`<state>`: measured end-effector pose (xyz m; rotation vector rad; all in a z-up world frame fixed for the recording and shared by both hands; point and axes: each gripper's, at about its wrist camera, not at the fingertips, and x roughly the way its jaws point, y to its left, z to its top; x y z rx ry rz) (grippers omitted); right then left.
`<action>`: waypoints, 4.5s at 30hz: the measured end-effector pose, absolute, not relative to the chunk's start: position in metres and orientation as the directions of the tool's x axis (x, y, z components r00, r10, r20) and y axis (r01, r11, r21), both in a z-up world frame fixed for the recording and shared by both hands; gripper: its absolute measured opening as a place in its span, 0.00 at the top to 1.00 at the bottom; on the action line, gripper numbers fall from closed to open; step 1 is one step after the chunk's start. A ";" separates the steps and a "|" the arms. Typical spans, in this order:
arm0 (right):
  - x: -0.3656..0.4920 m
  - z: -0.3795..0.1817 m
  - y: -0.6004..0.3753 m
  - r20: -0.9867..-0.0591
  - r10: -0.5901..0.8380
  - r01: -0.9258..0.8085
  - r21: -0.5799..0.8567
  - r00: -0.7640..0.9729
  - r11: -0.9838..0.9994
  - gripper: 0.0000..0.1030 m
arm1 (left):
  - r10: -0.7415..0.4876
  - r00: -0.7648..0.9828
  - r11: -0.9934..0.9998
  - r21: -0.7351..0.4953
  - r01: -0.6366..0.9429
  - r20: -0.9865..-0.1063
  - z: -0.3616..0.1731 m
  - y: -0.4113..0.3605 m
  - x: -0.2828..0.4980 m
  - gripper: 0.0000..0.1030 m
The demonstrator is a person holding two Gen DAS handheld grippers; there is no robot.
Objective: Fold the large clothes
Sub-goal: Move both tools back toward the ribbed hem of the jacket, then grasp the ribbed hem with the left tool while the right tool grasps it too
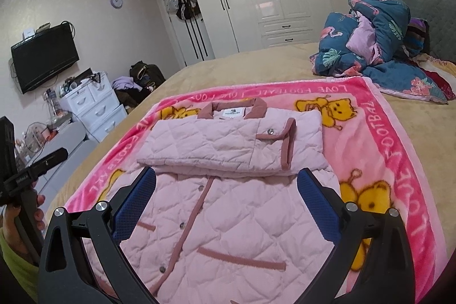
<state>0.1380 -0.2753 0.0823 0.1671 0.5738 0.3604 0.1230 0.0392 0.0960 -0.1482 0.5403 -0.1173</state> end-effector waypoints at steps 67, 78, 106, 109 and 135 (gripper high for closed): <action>0.068 -0.008 -0.319 -0.714 0.297 -0.218 0.203 0.634 0.955 0.04 | -0.005 0.703 0.991 -0.095 -0.089 -0.711 -0.003 0.076 0.052 0.09; 0.065 -0.022 -0.333 -0.749 0.264 -0.187 0.188 0.608 0.964 0.04 | 0.087 0.643 0.971 -0.080 -0.225 -0.761 -0.032 0.126 0.047 0.09; 0.048 -0.079 -0.353 -0.849 0.262 -0.122 0.232 0.460 0.965 0.04 | -0.082 0.459 0.976 -0.164 -0.143 -0.885 -0.082 0.150 0.065 0.09; 0.046 -0.087 -0.354 -0.860 0.272 -0.117 0.246 0.432 0.962 0.04 | -0.100 0.432 0.978 -0.168 -0.124 -0.896 -0.087 0.149 0.069 0.09; 0.030 -0.051 -0.360 -0.630 0.587 -0.290 0.517 0.508 0.805 0.86 | -0.128 0.519 0.985 -0.169 -0.032 -0.845 -0.071 0.135 0.056 0.79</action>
